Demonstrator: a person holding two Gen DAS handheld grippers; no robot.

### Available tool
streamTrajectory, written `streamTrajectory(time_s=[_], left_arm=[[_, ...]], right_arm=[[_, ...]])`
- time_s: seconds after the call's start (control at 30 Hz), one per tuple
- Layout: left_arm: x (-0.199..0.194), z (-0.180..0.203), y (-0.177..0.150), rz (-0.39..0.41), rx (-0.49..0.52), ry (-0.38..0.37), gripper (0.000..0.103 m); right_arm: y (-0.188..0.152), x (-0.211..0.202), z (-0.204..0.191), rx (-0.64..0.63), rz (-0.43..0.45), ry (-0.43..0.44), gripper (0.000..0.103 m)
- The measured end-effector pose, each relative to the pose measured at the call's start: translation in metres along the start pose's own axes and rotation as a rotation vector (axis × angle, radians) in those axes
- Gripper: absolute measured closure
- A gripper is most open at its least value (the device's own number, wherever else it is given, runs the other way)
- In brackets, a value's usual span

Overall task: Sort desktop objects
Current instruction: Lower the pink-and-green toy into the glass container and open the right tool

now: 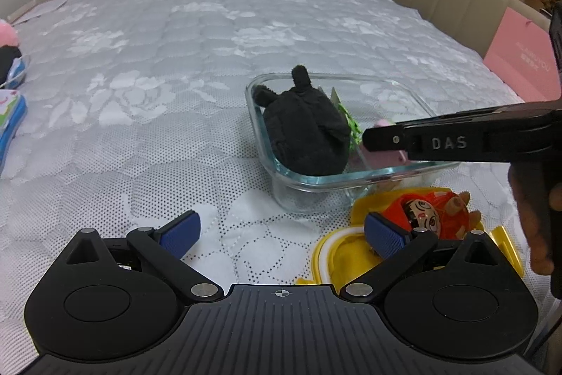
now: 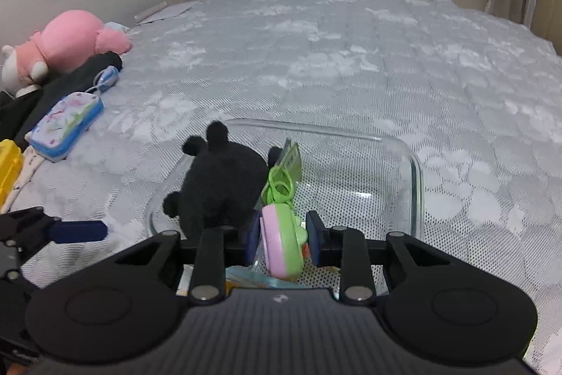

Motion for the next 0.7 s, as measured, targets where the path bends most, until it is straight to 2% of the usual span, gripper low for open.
streamTrajectory(time_s=[0.07, 0.13, 0.17, 0.2, 0.27, 0.33, 0.37, 0.4, 0.47, 0.6, 0.7], left_arm=[[0.001, -0.001, 0.000, -0.003, -0.001, 0.001, 0.001], [0.001, -0.002, 0.000, -0.005, 0.000, 0.004, 0.001], [0.001, -0.002, 0.000, -0.006, 0.001, 0.005, 0.001], [0.001, -0.002, 0.000, -0.005, 0.003, 0.007, 0.001], [0.001, -0.003, 0.000, -0.004, 0.005, 0.011, 0.001], [0.001, -0.004, 0.001, -0.003, 0.001, 0.013, 0.001], [0.002, -0.004, 0.001, -0.003, 0.000, 0.013, 0.001], [0.002, -0.004, 0.001, -0.004, -0.001, 0.013, 0.001], [0.003, -0.003, 0.001, -0.004, 0.001, 0.013, 0.001], [0.004, -0.001, -0.001, -0.011, 0.020, 0.014, 0.001], [0.006, -0.003, -0.001, -0.013, 0.020, 0.017, 0.001]], right_arm=[[-0.001, -0.001, 0.000, -0.002, -0.009, 0.000, 0.069], [0.001, -0.004, 0.002, 0.004, -0.024, 0.005, 0.059], [0.005, -0.008, 0.004, 0.012, -0.007, 0.003, 0.051], [0.009, -0.013, 0.006, 0.021, 0.021, -0.001, 0.048], [0.020, -0.025, 0.011, 0.042, 0.089, -0.012, 0.048], [0.027, -0.029, 0.013, 0.040, 0.119, -0.034, 0.050], [0.026, -0.025, 0.013, 0.020, 0.111, -0.056, 0.056], [0.025, -0.019, 0.013, -0.006, 0.099, -0.083, 0.067], [0.021, -0.007, 0.013, -0.037, 0.074, -0.121, 0.079], [0.013, 0.008, 0.018, 0.011, 0.041, -0.136, 0.084], [0.010, 0.006, 0.012, 0.094, -0.003, -0.017, 0.083]])
Point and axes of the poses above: each gripper's, at about its wrist camera, not at the fingertips, and x roughly the way its jaws point, z to its right, y to its top, the point moved 7 cm from there along x, roughly the way its jaws point, and after that the axes turned 5 degrees about z, right-handed, at the moved point
